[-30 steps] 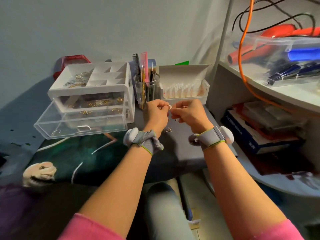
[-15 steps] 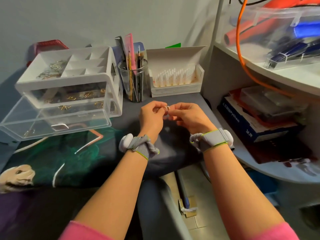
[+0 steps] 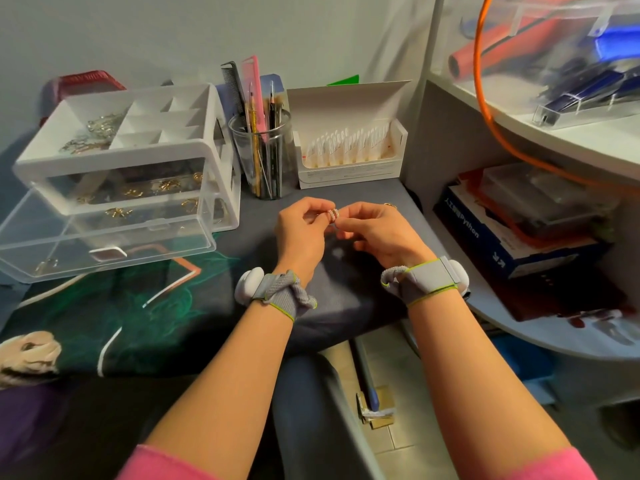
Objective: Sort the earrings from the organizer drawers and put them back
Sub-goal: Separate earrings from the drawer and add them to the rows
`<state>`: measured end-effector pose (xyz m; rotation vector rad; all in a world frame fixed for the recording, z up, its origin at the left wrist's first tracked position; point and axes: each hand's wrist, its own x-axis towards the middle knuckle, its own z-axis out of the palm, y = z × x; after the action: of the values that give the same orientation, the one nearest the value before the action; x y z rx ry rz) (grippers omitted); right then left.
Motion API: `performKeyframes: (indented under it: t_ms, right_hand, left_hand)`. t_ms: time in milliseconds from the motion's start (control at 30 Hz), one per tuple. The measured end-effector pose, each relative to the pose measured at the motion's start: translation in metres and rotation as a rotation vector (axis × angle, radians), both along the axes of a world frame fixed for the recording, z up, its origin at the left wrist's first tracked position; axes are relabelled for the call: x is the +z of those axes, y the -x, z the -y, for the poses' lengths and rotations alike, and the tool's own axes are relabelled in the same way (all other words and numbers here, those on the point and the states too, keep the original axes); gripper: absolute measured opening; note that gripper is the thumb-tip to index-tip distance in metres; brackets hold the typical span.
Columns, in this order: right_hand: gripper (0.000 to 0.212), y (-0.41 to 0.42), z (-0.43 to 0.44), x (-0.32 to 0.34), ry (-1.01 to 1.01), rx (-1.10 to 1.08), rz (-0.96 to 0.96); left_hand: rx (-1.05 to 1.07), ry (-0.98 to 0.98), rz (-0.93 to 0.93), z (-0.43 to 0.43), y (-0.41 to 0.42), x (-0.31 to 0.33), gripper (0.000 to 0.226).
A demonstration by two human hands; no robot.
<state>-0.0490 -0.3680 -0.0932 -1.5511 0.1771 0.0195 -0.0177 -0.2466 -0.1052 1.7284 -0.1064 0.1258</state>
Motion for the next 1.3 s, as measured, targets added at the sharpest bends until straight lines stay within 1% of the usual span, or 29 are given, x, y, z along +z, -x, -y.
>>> performKeyframes:
  t_ms: [133, 233, 333, 433, 567, 633, 733, 833, 1000, 1167, 1233, 1300]
  right_hand:
    - [0.016, 0.001, 0.001, 0.001, 0.032, -0.025, 0.0]
    - [0.017, -0.001, 0.003, -0.001, 0.188, -0.091, -0.001]
    - [0.016, -0.003, 0.006, -0.006, 0.387, -0.16, 0.002]
    - [0.011, -0.003, 0.008, -0.009, 0.522, -0.192, 0.023]
    - [0.006, -0.002, 0.012, -0.014, 0.709, -0.212, 0.041]
    - [0.006, -0.003, 0.013, -0.017, 0.774, -0.224, 0.041]
    - [0.007, -0.002, 0.013, -0.019, 0.849, -0.214, 0.037]
    - [0.006, -0.001, 0.013, -0.017, 0.894, -0.204, 0.032]
    - [0.011, -0.002, 0.014, -0.016, 0.942, -0.153, 0.005]
    - [0.021, -0.002, 0.017, -0.015, 0.935, -0.115, 0.016]
    - [0.022, -0.002, 0.019, -0.015, 0.928, -0.114, 0.018]
    - [0.022, -0.003, 0.021, -0.015, 0.92, -0.109, 0.01]
  left_hand:
    - [0.003, -0.01, -0.01, 0.001, 0.001, 0.0, 0.018]
    - [0.006, -0.042, 0.004, 0.003, -0.001, -0.002, 0.022]
    - [-0.016, -0.223, 0.069, 0.004, -0.001, -0.003, 0.02]
    - [-0.034, -0.411, 0.131, 0.004, 0.002, -0.006, 0.019]
    - [-0.013, -0.632, 0.16, 0.005, 0.005, -0.007, 0.018]
    - [-0.003, -0.704, 0.182, 0.006, 0.006, -0.007, 0.02]
    - [-0.006, -0.747, 0.209, 0.008, 0.006, -0.007, 0.023]
    - [-0.004, -0.779, 0.218, 0.011, 0.005, -0.008, 0.024]
    - [-0.01, -0.835, 0.217, 0.012, 0.006, -0.009, 0.025]
    - [-0.047, -0.834, 0.173, 0.01, 0.008, -0.003, 0.028]
    - [-0.086, -0.841, 0.15, 0.009, 0.008, -0.001, 0.028]
    - [-0.118, -0.886, 0.139, 0.009, 0.007, 0.001, 0.028]
